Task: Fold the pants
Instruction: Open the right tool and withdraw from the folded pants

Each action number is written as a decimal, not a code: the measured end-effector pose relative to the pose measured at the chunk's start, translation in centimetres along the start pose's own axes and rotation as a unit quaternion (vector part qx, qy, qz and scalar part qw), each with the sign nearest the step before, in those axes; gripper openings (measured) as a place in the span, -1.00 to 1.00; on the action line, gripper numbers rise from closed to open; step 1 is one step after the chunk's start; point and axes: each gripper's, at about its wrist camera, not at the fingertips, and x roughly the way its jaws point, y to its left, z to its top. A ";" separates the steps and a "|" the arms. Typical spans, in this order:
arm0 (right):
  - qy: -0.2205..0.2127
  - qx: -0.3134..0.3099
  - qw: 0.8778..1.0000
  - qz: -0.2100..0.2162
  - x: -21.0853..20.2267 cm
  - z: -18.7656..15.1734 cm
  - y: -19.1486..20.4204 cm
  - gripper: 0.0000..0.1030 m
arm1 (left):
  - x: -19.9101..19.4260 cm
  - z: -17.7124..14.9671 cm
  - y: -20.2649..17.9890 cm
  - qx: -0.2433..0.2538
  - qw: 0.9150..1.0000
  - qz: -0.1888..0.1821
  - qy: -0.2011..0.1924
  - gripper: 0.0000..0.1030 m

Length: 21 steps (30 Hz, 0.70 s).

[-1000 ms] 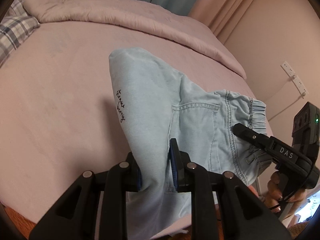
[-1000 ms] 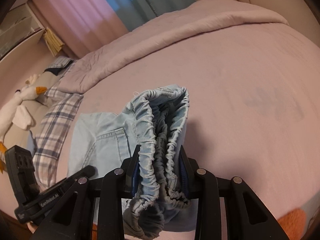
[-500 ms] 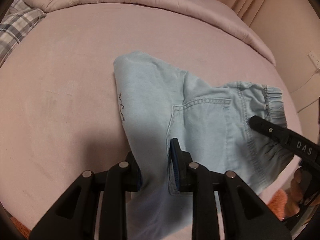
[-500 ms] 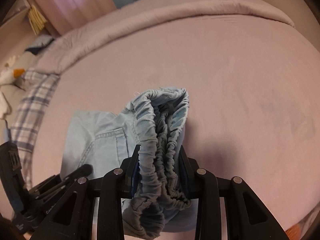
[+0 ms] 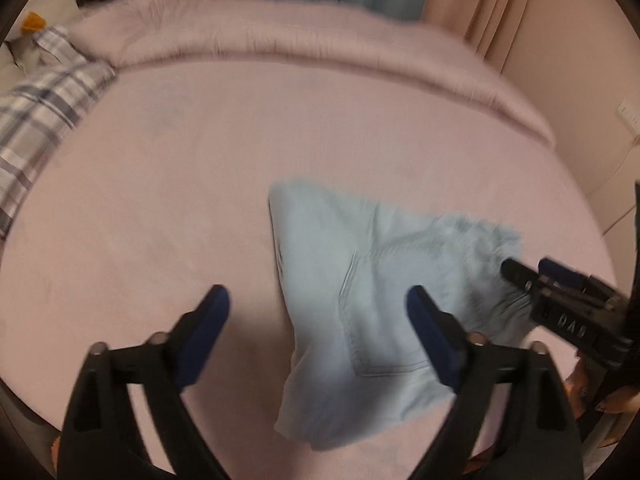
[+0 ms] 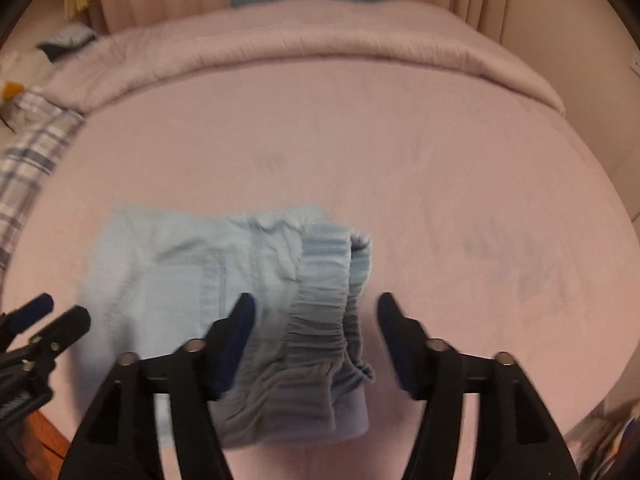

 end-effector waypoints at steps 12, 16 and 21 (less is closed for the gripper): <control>-0.104 0.001 0.994 0.021 -9.0 -1.3 1.3 0.67 | -5.3 -0.7 -0.4 -0.004 1.000 -0.001 -0.024 0.99; -0.098 0.009 0.995 0.027 -8.4 -1.6 1.0 0.67 | -5.4 -1.1 -0.5 -0.011 1.000 -0.004 -0.003 0.99; -0.083 0.014 0.996 0.022 -7.2 -1.7 1.0 0.67 | -5.1 -2.2 -0.7 -0.004 1.000 -0.010 0.011 0.99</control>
